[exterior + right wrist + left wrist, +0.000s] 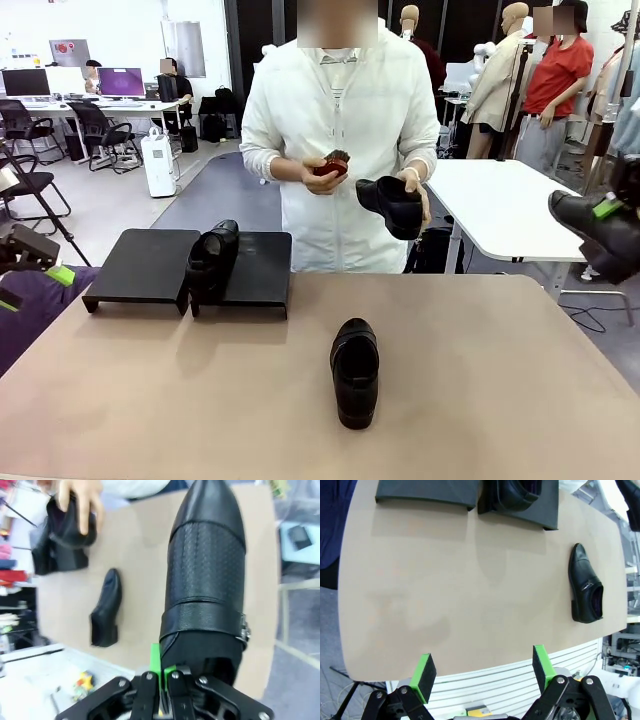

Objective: Organize the shoes by placing them on the stand.
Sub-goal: Pick up one Shoe and place it in the middle of the table.

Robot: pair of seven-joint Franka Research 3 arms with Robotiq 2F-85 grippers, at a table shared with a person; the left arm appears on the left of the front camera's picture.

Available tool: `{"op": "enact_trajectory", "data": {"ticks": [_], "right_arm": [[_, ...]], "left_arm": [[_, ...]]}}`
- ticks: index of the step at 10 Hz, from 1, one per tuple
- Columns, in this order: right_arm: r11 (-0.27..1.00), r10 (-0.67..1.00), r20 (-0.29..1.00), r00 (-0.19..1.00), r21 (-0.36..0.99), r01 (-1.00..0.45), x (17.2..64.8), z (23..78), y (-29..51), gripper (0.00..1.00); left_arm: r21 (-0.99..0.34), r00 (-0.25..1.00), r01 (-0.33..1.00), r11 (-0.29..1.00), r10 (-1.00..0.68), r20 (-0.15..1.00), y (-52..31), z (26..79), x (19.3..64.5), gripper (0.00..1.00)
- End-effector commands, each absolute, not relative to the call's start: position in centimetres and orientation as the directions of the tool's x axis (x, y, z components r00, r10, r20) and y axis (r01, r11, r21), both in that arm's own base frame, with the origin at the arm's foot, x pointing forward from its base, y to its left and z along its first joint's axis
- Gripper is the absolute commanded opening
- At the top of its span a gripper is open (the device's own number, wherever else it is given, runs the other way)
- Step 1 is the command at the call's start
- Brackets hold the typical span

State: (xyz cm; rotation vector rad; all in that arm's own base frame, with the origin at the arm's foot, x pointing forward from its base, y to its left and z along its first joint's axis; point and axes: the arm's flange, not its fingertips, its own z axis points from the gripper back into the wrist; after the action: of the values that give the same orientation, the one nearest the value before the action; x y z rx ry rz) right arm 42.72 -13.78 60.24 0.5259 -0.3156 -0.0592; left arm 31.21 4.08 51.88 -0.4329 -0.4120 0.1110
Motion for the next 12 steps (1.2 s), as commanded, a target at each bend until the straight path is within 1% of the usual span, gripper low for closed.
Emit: {"op": "enact_trajectory", "data": {"ticks": [1,2,3,4,5,6,7,8,9,11,12], "right_arm": [[0.845,-0.223,0.345,0.912,0.535,0.004,39.2,59.0,-12.5,0.00],[0.848,-0.221,0.356,0.908,0.530,-0.002,38.9,58.0,-12.7,0.00],[0.857,-0.157,0.300,0.941,0.515,-0.021,40.1,60.4,-13.6,0.00],[0.857,-0.157,0.300,0.941,0.515,-0.021,40.1,60.4,-13.6,0.00],[0.856,-0.176,0.314,0.933,0.517,-0.013,38.2,59.3,-13.5,0.00],[0.802,-0.045,0.312,0.949,0.578,-0.152,41.1,57.7,-11.9,0.00],[0.787,-0.003,0.332,0.943,0.582,-0.202,42.5,57.7,-9.8,0.00],[0.819,-0.026,0.357,0.934,0.543,-0.185,42.0,58.5,-9.9,0.00],[0.838,-0.110,0.356,0.928,0.535,-0.106,40.2,59.5,-13.6,0.00],[0.809,-0.239,0.314,0.919,0.587,0.009,36.1,60.0,-19.7,0.00],[0.794,-0.342,0.307,0.888,0.599,0.098,33.8,59.9,-22.2,0.00]], "left_arm": [[-0.442,0.911,0.002,0.897,0.180,0.370,4.2,52.0,31.2,1.00],[-0.442,0.911,0.002,0.897,0.180,0.370,4.2,52.0,31.2,1.00],[-0.442,0.911,0.002,0.897,0.180,0.370,4.2,52.0,31.2,1.00],[-0.442,0.911,0.002,0.897,0.180,0.370,4.2,52.0,31.2,1.00],[-0.442,0.911,0.002,0.897,0.180,0.370,4.2,52.0,31.2,1.00],[-0.442,0.911,0.002,0.897,0.180,0.370,4.2,52.0,31.2,1.00],[-0.442,0.911,0.002,0.897,0.180,0.370,4.2,52.0,31.2,1.00],[-0.442,0.911,0.002,0.897,0.180,0.370,4.2,52.0,31.2,1.00],[-0.442,0.911,0.002,0.897,0.180,0.370,4.2,52.0,31.2,1.00],[-0.442,0.911,0.002,0.897,0.180,0.370,4.2,52.0,31.2,1.00],[-0.442,0.911,0.002,0.897,0.180,0.370,4.2,52.0,31.2,1.00]]}}
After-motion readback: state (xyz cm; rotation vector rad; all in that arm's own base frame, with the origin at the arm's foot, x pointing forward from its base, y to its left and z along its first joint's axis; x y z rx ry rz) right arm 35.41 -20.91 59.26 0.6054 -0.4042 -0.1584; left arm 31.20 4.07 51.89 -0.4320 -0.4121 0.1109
